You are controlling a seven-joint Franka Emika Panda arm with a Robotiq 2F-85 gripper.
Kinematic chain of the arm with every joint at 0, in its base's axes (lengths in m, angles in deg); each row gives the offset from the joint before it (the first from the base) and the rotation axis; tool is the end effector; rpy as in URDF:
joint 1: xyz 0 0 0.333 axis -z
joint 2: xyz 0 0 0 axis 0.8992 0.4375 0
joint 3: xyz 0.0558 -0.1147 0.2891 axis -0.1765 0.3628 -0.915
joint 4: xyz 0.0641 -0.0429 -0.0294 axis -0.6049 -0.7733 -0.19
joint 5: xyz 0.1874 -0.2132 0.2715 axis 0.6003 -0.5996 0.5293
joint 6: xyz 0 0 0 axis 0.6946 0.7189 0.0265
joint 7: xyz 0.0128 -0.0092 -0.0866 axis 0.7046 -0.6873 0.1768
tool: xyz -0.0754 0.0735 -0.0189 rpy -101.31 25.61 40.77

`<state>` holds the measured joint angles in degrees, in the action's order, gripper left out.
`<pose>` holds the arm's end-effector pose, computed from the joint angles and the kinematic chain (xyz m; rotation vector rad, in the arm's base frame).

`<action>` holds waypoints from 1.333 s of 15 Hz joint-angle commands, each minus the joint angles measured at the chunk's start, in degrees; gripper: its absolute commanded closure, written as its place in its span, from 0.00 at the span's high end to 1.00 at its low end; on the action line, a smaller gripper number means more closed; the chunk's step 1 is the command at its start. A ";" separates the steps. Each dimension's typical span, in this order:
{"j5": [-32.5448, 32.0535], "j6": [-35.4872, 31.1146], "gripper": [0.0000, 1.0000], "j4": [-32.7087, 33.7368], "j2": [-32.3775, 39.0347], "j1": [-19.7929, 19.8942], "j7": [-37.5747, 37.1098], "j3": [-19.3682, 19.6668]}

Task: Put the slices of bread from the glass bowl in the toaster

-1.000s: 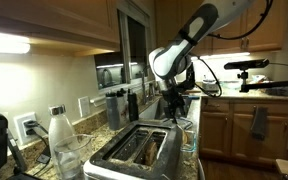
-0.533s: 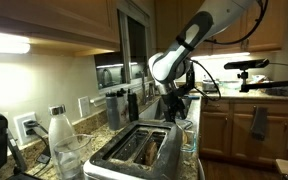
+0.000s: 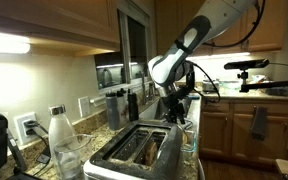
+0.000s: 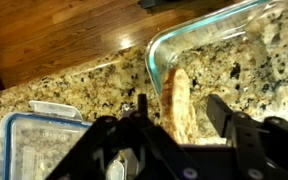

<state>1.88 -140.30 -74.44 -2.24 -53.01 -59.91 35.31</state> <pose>0.5625 -0.1916 0.2781 2.9701 -0.2646 -0.3964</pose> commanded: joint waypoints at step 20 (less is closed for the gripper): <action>1.98 1.65 1.00 3.67 3.13 -0.09 1.32 0.23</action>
<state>2.76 -140.30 -72.59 -0.17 -53.04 -59.90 35.29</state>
